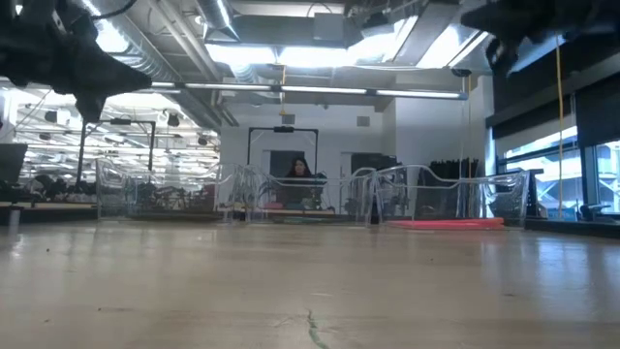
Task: Sort crayons/erasers/pens/pencils in bins
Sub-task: Return to Home Position
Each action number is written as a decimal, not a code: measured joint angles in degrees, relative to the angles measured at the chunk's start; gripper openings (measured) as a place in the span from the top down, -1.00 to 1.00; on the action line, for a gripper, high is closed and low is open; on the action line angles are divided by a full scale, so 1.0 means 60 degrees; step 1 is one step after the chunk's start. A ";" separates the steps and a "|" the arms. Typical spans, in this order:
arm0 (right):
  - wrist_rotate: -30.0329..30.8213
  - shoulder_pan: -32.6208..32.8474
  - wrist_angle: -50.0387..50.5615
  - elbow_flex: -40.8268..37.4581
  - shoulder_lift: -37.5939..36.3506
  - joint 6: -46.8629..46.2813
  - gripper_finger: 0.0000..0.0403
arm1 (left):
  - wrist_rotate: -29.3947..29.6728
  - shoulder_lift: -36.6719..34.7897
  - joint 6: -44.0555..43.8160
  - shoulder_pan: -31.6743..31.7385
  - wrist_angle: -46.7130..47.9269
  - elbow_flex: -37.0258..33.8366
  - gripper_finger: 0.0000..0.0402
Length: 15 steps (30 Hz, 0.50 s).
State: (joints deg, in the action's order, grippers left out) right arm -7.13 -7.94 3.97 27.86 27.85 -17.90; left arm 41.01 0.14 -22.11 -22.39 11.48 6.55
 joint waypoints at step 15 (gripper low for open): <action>-0.0004 0.0000 -0.2656 -0.3866 -0.3562 -0.0219 0.98 | -0.0527 0.0000 0.1471 0.0007 -0.2163 -0.0864 1.00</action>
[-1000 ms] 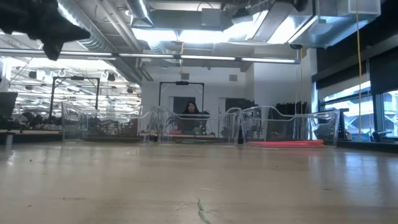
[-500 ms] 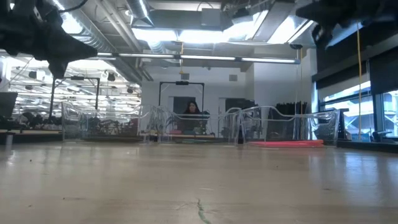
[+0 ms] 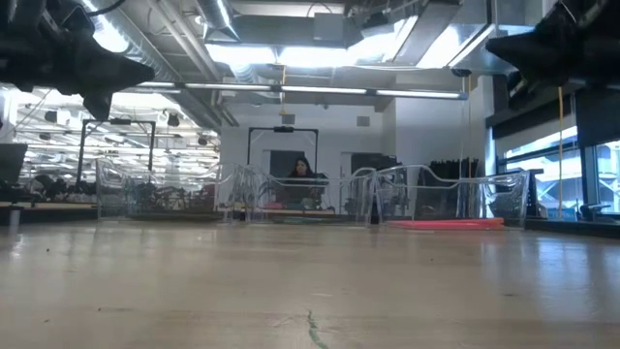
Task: Sort crayons/erasers/pens/pencils in bins
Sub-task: Return to Home Position
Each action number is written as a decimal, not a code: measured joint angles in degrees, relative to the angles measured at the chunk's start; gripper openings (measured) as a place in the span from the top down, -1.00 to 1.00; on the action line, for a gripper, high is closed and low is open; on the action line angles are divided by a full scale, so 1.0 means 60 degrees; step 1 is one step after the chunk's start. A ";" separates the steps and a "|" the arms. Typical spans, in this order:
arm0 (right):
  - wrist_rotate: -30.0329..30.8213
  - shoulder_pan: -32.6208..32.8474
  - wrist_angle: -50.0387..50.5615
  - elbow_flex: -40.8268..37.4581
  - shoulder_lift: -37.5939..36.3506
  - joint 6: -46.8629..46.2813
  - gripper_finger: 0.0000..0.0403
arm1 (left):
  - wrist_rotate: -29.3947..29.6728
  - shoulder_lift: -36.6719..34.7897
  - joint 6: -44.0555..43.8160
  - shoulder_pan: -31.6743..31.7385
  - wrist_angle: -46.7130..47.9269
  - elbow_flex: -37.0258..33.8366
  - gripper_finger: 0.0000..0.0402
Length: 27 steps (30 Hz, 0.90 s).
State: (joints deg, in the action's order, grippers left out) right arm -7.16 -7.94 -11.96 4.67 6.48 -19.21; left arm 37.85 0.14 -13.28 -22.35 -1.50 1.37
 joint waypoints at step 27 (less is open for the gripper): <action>0.0004 0.0000 0.1522 -0.0715 -0.1041 0.3248 0.90 | -0.0259 0.0000 0.2420 0.0000 0.0004 0.0000 1.00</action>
